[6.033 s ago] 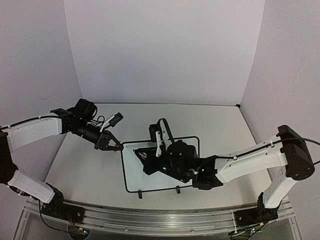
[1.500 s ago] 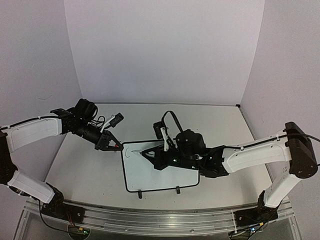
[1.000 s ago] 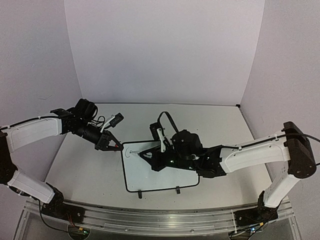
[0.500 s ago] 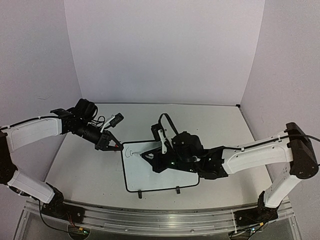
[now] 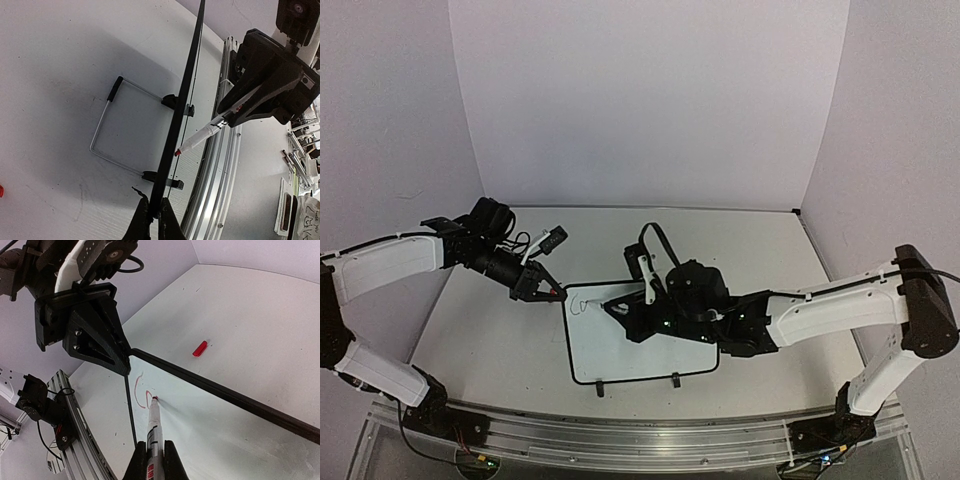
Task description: Write a sentence on the whiteboard
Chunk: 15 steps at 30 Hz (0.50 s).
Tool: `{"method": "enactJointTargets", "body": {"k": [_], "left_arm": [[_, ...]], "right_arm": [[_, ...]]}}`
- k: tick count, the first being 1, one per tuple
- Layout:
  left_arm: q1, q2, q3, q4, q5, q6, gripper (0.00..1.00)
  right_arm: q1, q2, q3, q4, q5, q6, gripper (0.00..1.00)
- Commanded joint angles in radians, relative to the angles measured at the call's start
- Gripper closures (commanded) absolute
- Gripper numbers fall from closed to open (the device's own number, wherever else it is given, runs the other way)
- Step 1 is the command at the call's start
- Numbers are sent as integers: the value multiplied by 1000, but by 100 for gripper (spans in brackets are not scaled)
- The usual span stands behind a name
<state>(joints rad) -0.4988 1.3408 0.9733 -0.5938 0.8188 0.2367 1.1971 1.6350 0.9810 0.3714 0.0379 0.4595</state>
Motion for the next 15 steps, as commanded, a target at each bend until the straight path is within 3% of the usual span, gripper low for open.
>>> {"method": "enactJointTargets", "body": {"k": [1, 15], "left_arm": [[-4, -12, 13, 2, -73, 15, 100], [-7, -20, 12, 2, -76, 13, 100]], "right_arm": [[-3, 0, 28, 20, -24, -9, 100], [-4, -66, -36, 60, -10, 20, 100]]}}
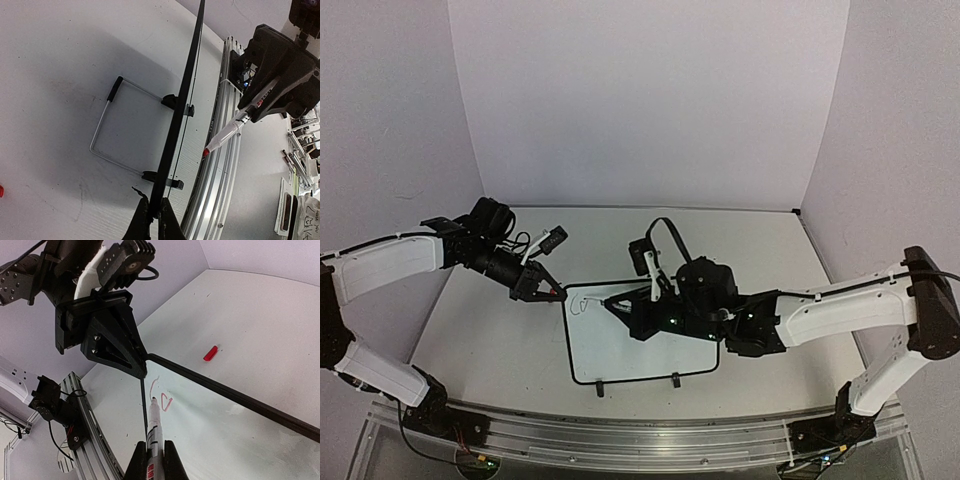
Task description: Write a sentence on the whiteboard
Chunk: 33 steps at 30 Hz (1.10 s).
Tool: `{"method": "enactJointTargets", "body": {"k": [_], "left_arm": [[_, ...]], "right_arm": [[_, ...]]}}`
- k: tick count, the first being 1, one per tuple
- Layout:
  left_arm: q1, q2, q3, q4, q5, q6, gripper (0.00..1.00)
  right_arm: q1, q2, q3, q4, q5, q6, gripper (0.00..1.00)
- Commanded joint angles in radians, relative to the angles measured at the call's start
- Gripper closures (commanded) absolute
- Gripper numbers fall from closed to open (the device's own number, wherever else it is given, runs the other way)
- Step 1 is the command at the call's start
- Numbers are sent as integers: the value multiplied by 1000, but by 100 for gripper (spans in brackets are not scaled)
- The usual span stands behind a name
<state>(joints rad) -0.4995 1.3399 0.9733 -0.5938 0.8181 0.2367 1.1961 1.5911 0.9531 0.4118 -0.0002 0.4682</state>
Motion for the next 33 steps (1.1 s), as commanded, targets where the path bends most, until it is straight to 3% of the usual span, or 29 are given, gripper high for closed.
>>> {"method": "enactJointTargets", "body": {"k": [1, 33], "left_arm": [[-7, -20, 12, 2, -76, 12, 100], [-10, -14, 12, 1, -74, 13, 100]], "right_arm": [[-3, -17, -8, 15, 36, 15, 100], [-3, 16, -10, -41, 100, 44, 100]]}}
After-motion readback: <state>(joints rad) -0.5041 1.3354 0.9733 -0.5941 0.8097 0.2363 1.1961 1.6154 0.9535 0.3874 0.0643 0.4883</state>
